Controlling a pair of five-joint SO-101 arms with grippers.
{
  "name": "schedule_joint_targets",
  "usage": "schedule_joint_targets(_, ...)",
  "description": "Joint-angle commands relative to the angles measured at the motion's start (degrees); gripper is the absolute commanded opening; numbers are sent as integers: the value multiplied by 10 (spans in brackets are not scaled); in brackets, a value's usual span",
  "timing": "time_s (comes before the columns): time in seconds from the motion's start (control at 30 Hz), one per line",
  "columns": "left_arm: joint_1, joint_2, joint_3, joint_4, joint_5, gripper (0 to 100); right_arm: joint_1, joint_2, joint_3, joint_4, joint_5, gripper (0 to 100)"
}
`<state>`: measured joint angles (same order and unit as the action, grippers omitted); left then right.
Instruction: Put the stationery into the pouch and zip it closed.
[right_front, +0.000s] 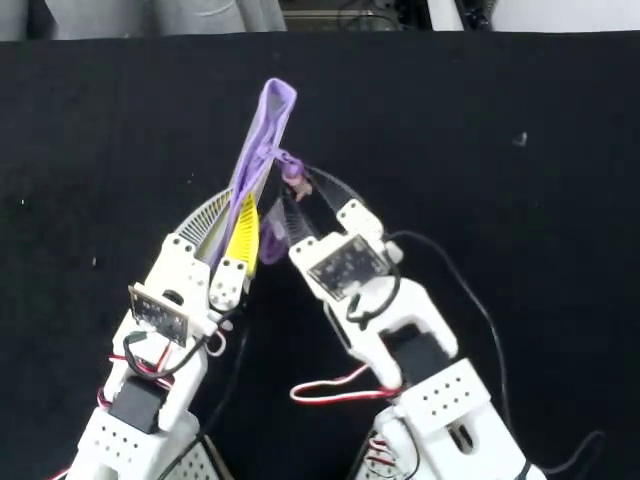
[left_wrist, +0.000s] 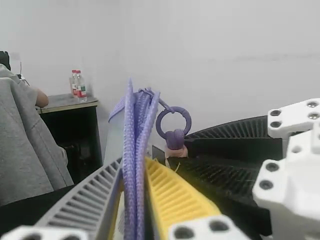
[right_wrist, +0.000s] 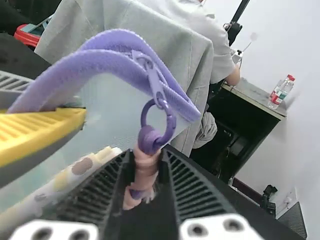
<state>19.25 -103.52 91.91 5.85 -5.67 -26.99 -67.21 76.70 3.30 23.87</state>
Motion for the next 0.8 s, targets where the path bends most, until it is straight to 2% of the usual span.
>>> schedule_joint_targets(0.0,2,-10,-11,-4,4,27,5,32,-47,-11,1,12)
schedule_joint_targets(0.27,2,-10,-11,-4,4,27,5,51,-51,-15,1,21)
schedule_joint_targets(0.37,2,-10,-11,-4,4,27,5,51,-48,-15,-6,107)
schedule_joint_targets(0.47,2,-10,-11,-4,4,27,8,54,-48,-15,-44,174)
schedule_joint_targets(0.77,2,-10,-11,-4,4,27,9,54,-51,-15,-28,87)
